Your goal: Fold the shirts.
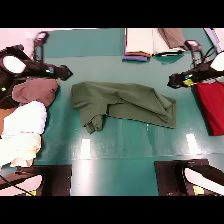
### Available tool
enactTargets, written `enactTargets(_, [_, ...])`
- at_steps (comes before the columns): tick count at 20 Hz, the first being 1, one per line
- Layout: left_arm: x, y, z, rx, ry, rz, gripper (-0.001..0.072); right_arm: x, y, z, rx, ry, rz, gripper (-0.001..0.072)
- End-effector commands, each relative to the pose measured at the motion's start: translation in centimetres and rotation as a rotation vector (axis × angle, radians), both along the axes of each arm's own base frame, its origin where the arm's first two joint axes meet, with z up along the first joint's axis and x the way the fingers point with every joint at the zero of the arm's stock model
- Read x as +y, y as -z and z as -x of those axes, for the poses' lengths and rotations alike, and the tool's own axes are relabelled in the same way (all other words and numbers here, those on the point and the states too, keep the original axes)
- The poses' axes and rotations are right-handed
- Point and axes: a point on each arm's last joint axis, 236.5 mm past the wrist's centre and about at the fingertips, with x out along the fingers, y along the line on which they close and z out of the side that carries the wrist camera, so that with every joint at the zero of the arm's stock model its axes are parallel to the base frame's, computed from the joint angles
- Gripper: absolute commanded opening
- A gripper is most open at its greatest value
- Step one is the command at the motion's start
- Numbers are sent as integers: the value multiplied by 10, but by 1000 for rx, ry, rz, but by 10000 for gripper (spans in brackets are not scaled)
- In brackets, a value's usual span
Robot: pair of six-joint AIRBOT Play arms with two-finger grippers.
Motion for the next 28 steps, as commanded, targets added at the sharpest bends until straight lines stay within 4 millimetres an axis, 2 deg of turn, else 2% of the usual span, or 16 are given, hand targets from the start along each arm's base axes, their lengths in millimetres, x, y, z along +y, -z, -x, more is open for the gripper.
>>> enactTargets(1, [42, 19, 25, 192, -66, 27, 456, -8, -19, 19, -12, -18, -49, 358])
enactTargets(3, [47, 56, 51, 325, -63, 30, 457, -5, -16, 36, -10, -11, -107, 368])
enactTargets(5, [38, 92, 71, 412, -73, 77, 457, -2, -5, 50, 9, 9, -150, 368])
enactTargets(7, [27, 122, 82, 464, -122, 169, 456, -3, 9, 64, 40, 20, -156, 368])
enactTargets(9, [23, 147, 91, 500, -176, 221, 456, 1, 20, 73, 65, 16, -161, 368])
enactTargets(11, [17, 163, 95, 535, -222, 287, 457, 8, 23, 77, 76, 5, -179, 368])
enactTargets(15, [-10, 166, 87, 533, -201, 391, 456, 22, 20, 76, 67, -22, -203, 368])
enactTargets(18, [-26, 181, 88, 548, -185, 369, 455, 30, 19, 76, 64, -43, -207, 368])
enactTargets(19, [-28, 183, 85, 543, -202, 374, 455, 31, 20, 77, 65, -47, -207, 368])
enactTargets(22, [-21, 170, 66, 492, -236, 406, 453, 30, 20, 79, 74, -48, -206, 368])
enactTargets(24, [-22, 156, 57, 465, -207, 408, 182, 21, 22, 83, 97, -25, -205, 368])
enactTargets(26, [-22, 139, 44, 420, -181, 394, 173, 7, 24, 86, 114, 18, -209, 368])
enactTargets(27, [-23, 130, 39, 402, -168, 393, 140, 0, 25, 88, 127, 38, -211, 368])
enactTargets(28, [-24, 121, 35, 380, -144, 389, 23, -8, 27, 92, 143, 58, -212, 368])
